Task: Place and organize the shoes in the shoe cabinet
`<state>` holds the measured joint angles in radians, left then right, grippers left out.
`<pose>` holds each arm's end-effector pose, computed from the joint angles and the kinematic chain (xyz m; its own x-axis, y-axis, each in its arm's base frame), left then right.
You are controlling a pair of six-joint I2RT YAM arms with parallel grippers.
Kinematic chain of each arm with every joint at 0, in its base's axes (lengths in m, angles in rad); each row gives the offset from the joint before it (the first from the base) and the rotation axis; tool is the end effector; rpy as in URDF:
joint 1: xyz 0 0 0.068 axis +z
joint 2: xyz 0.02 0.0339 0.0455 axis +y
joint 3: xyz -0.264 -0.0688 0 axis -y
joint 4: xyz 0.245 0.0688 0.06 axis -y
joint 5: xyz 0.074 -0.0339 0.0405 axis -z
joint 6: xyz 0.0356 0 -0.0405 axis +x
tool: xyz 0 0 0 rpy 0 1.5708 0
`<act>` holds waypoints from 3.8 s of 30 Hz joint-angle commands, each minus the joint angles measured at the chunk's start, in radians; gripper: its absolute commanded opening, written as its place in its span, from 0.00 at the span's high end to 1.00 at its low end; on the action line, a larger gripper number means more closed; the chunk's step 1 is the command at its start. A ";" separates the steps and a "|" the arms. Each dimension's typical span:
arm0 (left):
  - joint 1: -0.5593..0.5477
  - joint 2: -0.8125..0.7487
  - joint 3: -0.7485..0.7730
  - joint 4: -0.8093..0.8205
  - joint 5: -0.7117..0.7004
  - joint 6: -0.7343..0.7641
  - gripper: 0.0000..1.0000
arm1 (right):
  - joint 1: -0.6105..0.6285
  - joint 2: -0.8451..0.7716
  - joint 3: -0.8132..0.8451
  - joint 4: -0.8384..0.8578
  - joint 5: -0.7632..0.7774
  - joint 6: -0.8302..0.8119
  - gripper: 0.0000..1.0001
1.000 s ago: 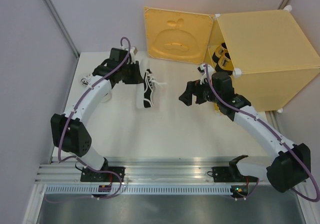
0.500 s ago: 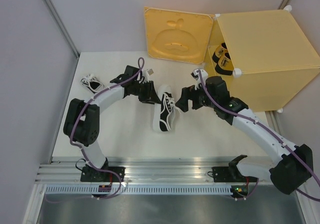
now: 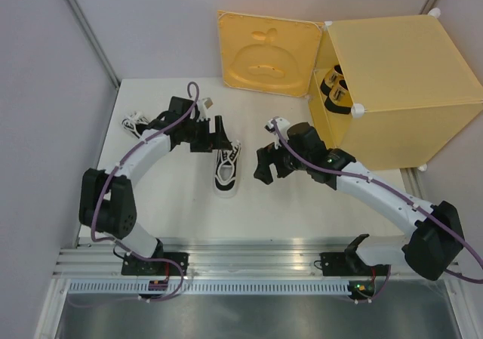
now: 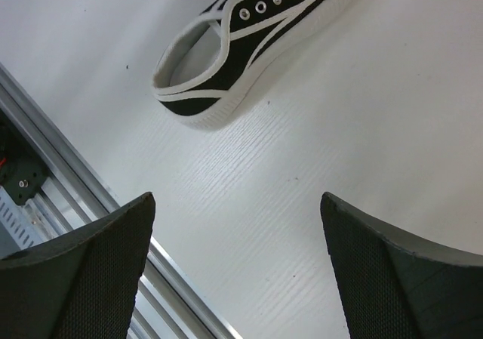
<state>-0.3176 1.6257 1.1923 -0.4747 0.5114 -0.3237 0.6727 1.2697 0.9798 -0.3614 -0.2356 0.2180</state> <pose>0.3239 -0.1248 0.2459 -0.8876 -0.0002 -0.4606 0.2912 0.7746 -0.5615 0.2138 0.1810 0.2872 -0.6254 -0.2293 -0.7459 -0.6308 0.7113 0.3102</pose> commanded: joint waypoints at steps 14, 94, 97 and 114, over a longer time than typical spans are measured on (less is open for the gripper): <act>0.058 -0.742 -0.232 -0.188 -0.706 -0.031 0.00 | 0.303 0.342 0.359 -0.166 0.104 -0.209 0.10; 0.058 -0.883 -0.252 -0.260 -0.757 0.020 0.00 | -0.357 0.951 0.955 -0.142 0.576 -0.267 0.85; 0.058 -0.886 -0.252 -0.260 -0.758 0.023 0.00 | -0.367 0.962 0.964 -0.142 0.594 -0.263 0.75; 0.058 -0.897 -0.254 -0.260 -0.723 0.000 0.01 | -0.357 0.901 0.927 -0.160 0.602 -0.145 0.56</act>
<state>-0.2577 0.7265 0.9253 -0.7719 -0.2390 -0.3313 0.3107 2.2253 1.9041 -0.5278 0.3466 0.0029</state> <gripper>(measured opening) 0.994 0.445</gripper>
